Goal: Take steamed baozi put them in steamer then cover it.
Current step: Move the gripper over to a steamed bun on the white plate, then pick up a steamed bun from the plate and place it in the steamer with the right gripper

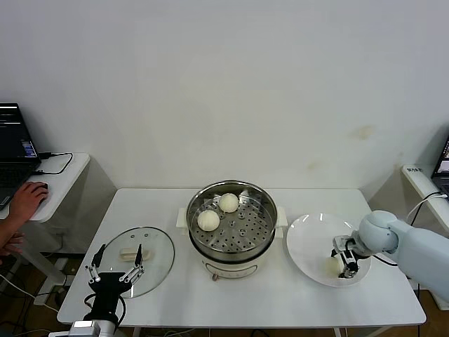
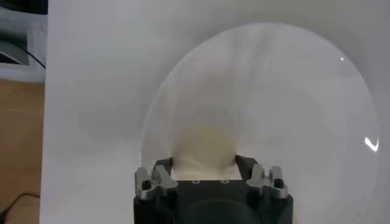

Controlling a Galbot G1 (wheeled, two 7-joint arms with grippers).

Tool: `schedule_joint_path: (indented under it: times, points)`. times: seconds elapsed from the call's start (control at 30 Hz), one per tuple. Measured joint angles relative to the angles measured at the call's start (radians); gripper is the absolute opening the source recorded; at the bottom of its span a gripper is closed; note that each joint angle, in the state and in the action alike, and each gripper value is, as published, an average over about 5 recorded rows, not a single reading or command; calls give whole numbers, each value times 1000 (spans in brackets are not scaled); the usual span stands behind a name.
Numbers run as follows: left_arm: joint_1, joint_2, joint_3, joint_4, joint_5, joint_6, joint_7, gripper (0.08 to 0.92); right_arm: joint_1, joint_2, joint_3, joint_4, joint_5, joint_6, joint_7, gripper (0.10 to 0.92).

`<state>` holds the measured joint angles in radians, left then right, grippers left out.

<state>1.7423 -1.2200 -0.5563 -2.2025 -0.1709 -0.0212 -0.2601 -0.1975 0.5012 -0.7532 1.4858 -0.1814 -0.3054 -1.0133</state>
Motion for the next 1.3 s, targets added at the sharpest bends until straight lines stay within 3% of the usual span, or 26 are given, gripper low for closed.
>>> schedule_joint_path:
  times: [0.27,0.83,1.3]
  points:
    - [-1,1,1,-1,0,-1,-1,823,10,-9,12,9,4,5,-4,546]
    - [-23,15,19,7,-1,0,0,823,374,-58,-103,59,172,31,-71,546]
    - [-33,13,9,9,-5,-2,-2,823,788,186,-330,60,381,60,-42,551]
